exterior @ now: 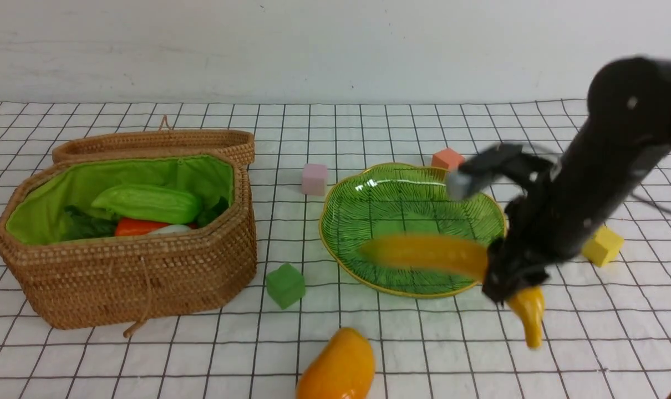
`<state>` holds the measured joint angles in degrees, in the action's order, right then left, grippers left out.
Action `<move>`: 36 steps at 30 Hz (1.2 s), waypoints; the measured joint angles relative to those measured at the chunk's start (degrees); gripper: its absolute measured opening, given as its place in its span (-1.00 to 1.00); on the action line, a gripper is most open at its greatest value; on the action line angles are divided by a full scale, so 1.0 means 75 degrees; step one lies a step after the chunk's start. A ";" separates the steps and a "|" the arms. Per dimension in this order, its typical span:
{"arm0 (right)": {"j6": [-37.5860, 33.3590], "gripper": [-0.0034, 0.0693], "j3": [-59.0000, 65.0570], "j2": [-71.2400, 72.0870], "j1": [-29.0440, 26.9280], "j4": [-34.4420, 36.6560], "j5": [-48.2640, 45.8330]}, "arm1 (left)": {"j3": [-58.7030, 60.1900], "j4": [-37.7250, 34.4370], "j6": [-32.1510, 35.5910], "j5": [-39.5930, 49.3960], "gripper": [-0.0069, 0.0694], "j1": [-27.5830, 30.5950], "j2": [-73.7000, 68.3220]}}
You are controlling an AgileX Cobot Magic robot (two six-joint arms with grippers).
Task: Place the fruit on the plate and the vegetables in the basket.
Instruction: Use the right arm to grab a banana and put it into the right plate, then use the right arm to grab a mango and put it into the right plate
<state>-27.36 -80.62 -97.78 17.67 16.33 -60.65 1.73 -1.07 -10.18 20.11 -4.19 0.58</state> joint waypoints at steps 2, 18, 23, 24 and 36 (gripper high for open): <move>0.0501 0.01 -0.0508 -0.0212 -0.0225 0.0000 0.0512 | 0.0000 0.0000 0.0000 -0.0008 -0.69 0.0000 0.0000; 0.2765 0.71 -0.1749 -0.2964 -0.0557 -0.0128 0.2110 | 0.0005 0.0000 0.0000 -0.0008 -0.66 0.0000 0.0000; 0.3098 0.93 -0.1774 -0.2261 -0.0557 -0.0345 0.1032 | 0.0005 0.0000 0.0000 -0.0008 -0.65 0.0000 0.0000; 0.3179 0.92 -0.1762 -0.1999 -0.0557 -0.0336 0.0739 | 0.0005 0.0000 0.0000 -0.0008 -0.65 0.0000 0.0000; 0.4771 0.82 -0.0104 0.0245 0.2268 0.0518 0.0366 | 0.0005 0.0000 0.0000 -0.0008 -0.61 0.0000 0.0000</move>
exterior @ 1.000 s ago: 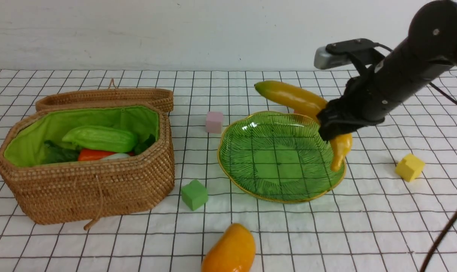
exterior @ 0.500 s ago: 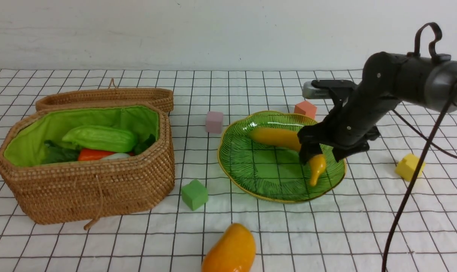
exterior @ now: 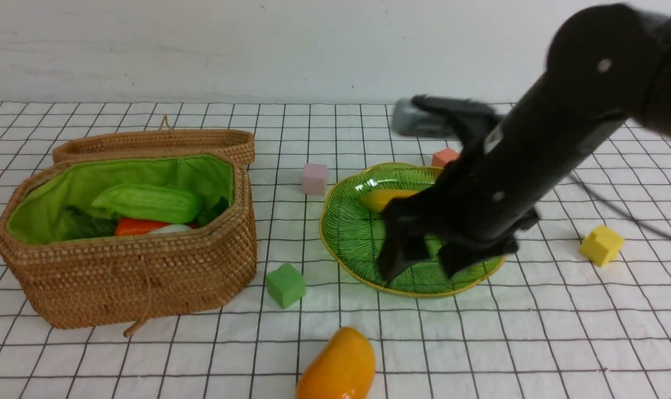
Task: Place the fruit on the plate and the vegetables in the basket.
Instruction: Use the right arm to grab a mango and put it into the right plate
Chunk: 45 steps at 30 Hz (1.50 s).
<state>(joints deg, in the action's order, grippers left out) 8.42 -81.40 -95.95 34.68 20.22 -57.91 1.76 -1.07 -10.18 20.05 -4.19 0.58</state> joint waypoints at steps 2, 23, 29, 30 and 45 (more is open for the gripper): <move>0.0713 0.82 0.0108 -0.0161 0.0493 -0.0042 0.0283 | 0.0000 0.0000 0.0000 0.0000 -0.61 0.0000 0.0000; 0.2187 0.64 0.0078 -0.2616 0.1346 -0.1100 0.0997 | 0.0000 0.0000 0.0000 0.0003 -0.57 0.0000 0.0000; 0.1002 0.64 -0.0766 -0.1864 0.0405 -0.0885 0.0855 | 0.0000 0.0000 0.0000 0.0011 -0.55 0.0000 0.0000; 0.0809 0.64 -0.0979 -0.1819 0.0218 -0.0885 0.0831 | 0.0000 0.0000 0.0000 0.0011 -0.54 0.0000 0.0000; -0.1433 0.76 -0.2954 -0.3614 -0.1557 -0.0539 0.0912 | 0.0000 0.0000 0.0000 0.0011 -0.52 0.0000 0.0000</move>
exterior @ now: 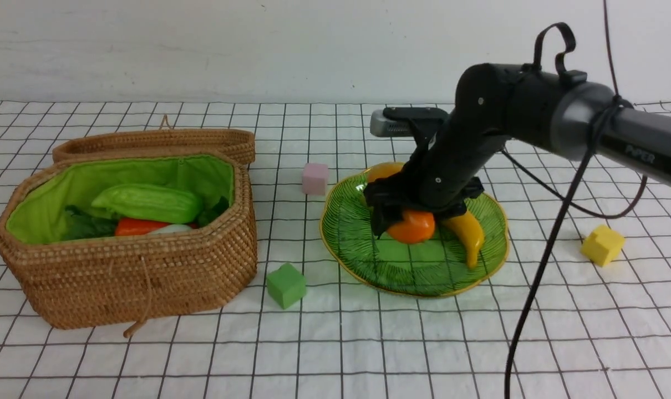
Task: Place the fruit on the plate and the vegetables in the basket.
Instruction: Use the right arm to grab a mango and put it into the right plate, then use the right arm to grab a mangosteen and put it into the right plate
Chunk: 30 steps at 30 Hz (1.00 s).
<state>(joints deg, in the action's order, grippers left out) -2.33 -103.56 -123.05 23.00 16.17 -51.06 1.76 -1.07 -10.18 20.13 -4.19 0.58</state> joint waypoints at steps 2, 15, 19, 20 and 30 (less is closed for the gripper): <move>-0.0015 0.89 -0.0029 0.0029 0.0000 -0.0008 -0.0092 | 0.0000 0.0000 0.0000 0.0000 -0.52 0.0000 0.0000; 0.0379 0.93 0.1225 0.2988 0.0126 -0.0402 -0.2363 | 0.0000 0.0000 0.0000 0.0000 -0.47 0.0000 0.0000; 0.1128 0.92 0.3399 0.4493 0.0844 -0.0346 -0.2130 | 0.0000 0.0000 0.0000 0.0000 -0.47 0.0000 0.0000; 0.1383 0.91 0.4082 0.4862 0.1135 -0.0320 -0.2018 | 0.0000 0.0000 0.0000 0.0000 -0.47 0.0000 0.0000; 0.3053 0.88 0.6809 0.4774 0.2737 -0.0620 0.0088 | 0.0000 0.0000 0.0000 0.0000 -0.46 0.0000 0.0000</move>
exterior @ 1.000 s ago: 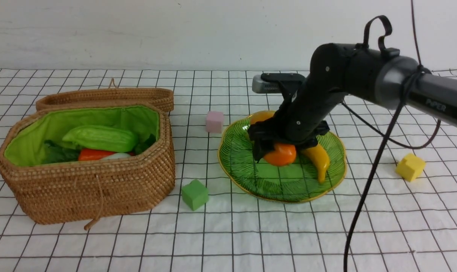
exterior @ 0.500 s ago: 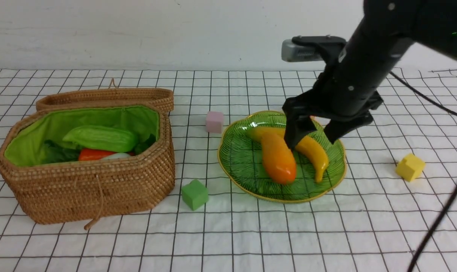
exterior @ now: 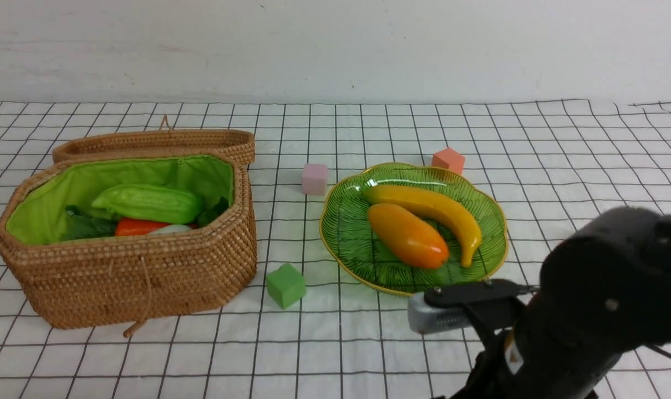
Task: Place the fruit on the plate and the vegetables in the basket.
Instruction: Use the right arm to grab a mangosteen and put it into the right plate
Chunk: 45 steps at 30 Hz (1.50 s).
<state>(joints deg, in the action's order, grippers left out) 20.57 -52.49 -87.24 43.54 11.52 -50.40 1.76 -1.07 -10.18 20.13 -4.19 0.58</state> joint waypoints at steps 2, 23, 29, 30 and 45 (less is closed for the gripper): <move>0.0166 0.85 0.0188 -0.0461 0.0031 -0.0173 0.0331 | 0.0000 0.0000 0.0000 0.0008 -0.46 0.0000 0.0000; -0.1841 0.73 -0.2433 -0.0549 -0.2430 0.0189 0.0644 | 0.0000 0.0000 0.0000 0.0015 -0.46 0.0000 0.0000; -0.2086 0.73 -0.4170 -0.2209 -0.3086 0.0061 0.1422 | 0.0000 0.0000 0.0000 0.0015 -0.46 0.0000 0.0000; -0.2086 0.73 -0.4258 -0.2402 -0.3088 0.0061 0.1429 | 0.0000 0.0000 0.0000 0.0015 -0.46 0.0000 0.0000; -0.2057 0.82 -0.4402 -0.2275 -0.3088 -0.0187 0.0635 | 0.0000 0.0000 0.0000 0.0015 -0.45 0.0000 0.0000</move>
<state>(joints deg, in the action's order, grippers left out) 5.15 -85.50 -104.31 20.38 10.12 -45.64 1.76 -1.07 -10.18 20.25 -4.19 0.58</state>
